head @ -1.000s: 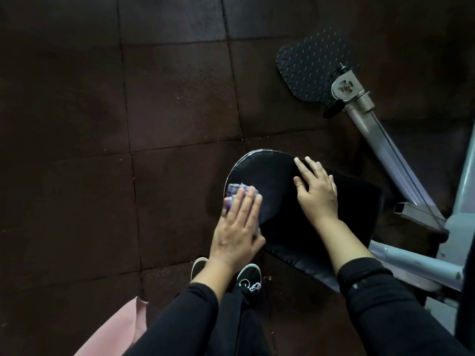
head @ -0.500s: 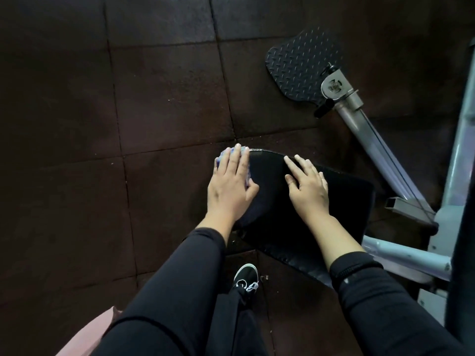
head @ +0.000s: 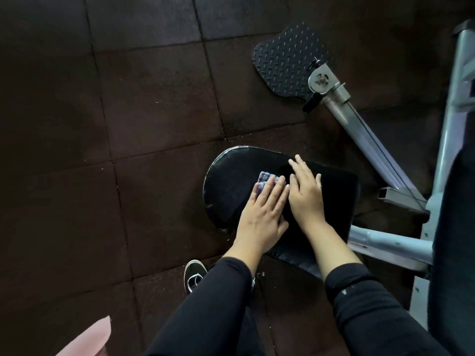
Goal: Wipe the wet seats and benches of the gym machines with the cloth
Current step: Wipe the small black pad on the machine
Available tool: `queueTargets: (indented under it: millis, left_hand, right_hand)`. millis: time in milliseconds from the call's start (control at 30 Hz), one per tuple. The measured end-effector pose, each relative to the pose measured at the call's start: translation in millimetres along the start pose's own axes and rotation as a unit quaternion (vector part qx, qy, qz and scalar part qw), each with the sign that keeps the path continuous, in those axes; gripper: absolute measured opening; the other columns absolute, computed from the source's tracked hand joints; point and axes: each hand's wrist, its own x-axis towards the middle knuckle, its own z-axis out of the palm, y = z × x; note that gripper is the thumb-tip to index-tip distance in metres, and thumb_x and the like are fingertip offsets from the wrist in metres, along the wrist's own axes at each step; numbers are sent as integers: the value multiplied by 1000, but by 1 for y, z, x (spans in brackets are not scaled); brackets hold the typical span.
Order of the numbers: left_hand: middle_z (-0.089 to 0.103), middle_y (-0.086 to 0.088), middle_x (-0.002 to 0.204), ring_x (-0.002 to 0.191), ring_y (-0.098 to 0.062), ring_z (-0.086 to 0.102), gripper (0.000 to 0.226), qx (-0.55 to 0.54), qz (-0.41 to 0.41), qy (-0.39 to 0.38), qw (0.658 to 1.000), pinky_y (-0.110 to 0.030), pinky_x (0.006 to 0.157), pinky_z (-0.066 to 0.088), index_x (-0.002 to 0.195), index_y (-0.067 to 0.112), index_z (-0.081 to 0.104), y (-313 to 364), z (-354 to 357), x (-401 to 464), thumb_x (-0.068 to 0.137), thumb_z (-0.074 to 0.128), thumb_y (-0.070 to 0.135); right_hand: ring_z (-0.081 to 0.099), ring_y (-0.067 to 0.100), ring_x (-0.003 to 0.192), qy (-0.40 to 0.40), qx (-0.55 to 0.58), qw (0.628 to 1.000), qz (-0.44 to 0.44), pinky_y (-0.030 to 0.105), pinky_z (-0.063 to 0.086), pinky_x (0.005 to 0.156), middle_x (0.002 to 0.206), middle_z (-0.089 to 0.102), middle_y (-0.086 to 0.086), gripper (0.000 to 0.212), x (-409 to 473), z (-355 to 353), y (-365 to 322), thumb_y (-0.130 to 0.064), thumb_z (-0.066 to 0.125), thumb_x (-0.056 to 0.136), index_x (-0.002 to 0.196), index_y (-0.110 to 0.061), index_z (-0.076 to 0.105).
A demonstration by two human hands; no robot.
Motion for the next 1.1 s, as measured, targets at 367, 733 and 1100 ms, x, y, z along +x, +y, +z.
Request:
queueTargets:
  millis: [367, 733, 1100]
  left_hand:
    - [30, -10, 155, 145, -24, 24, 60, -27, -92, 60, 994, -37, 118, 10, 147, 5, 36, -61, -16, -10, 94, 34, 33]
    - [34, -11, 153, 143, -24, 30, 61, -15, -99, 22, 995, -38, 119, 18, 145, 5, 39, -57, -27, -11, 91, 32, 33]
    - [33, -2, 155, 143, -19, 28, 55, -15, -203, -46, 978, -43, 116, 21, 150, 18, 31, -35, -141, -41, 99, 32, 38]
  right_hand:
    - [20, 21, 143, 32, -62, 996, -57, 41, 11, 119, 153, 30, 7, 58, -57, 41, -3, -40, 33, 94, 144, -10, 36]
    - [26, 41, 139, 57, -138, 988, -46, 48, 19, 113, 150, 34, 17, 58, -39, 51, -1, -38, 43, 91, 142, -10, 41]
    - [60, 45, 103, -11, -85, 991, -99, 44, 42, 94, 121, 59, 26, 52, -57, -22, -76, 9, 59, 64, 117, 5, 62]
